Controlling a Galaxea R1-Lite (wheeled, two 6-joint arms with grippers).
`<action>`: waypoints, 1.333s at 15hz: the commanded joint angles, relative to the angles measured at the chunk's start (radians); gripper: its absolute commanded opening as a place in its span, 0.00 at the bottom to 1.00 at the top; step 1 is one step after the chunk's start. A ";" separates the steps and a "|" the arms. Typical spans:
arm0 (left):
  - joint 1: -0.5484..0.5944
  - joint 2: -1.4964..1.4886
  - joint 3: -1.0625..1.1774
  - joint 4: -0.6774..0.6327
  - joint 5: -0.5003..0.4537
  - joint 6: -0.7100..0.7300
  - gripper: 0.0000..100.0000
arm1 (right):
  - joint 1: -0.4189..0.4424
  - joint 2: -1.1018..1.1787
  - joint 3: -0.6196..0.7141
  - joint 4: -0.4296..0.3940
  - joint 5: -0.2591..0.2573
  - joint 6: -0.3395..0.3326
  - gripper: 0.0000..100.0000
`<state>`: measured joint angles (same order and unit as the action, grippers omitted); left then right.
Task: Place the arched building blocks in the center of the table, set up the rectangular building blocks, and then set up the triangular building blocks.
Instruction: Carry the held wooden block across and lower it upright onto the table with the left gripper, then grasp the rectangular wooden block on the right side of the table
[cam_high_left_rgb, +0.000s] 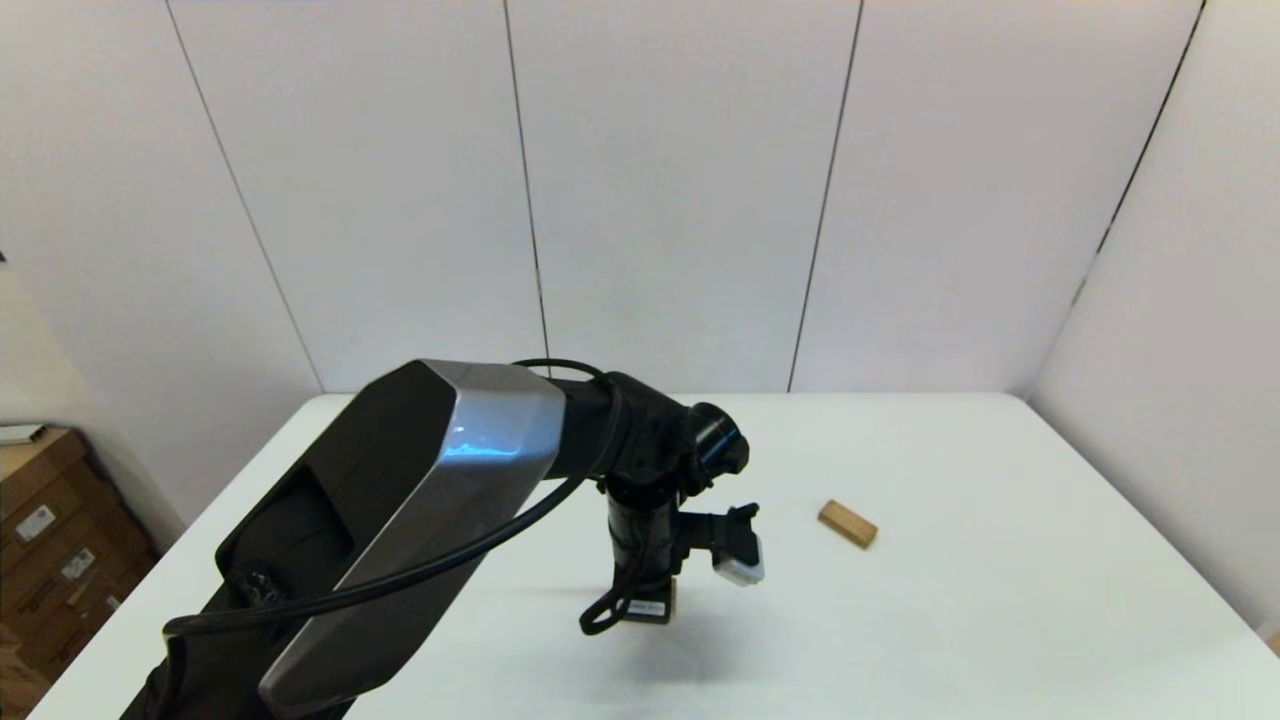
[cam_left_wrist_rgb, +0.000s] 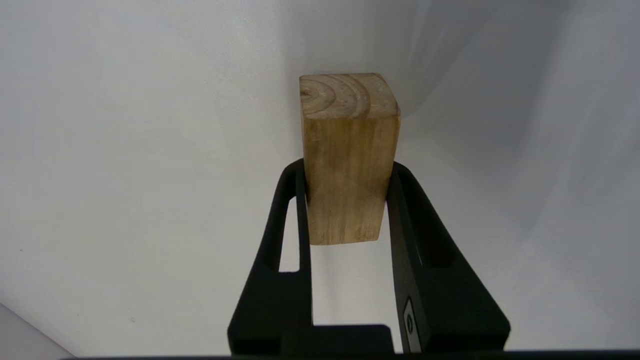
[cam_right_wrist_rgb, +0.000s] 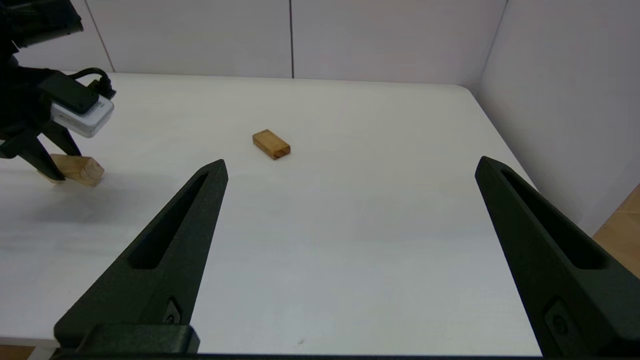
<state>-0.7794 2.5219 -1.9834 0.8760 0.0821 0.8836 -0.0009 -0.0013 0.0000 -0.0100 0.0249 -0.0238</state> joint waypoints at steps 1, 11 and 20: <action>0.000 0.001 0.000 0.006 0.001 0.005 0.00 | -0.001 0.000 0.000 -0.001 0.000 -0.001 1.00; 0.003 -0.015 -0.002 -0.002 0.004 -0.002 1.00 | -0.001 0.000 0.000 -0.001 0.000 -0.001 1.00; 0.258 -0.511 0.000 0.069 0.105 -0.166 1.00 | -0.001 0.000 0.000 -0.001 0.001 -0.001 1.00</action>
<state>-0.6406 2.2470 -1.9838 0.8855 0.1702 0.8043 -0.0009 -0.0013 0.0000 -0.0104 0.0249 -0.0238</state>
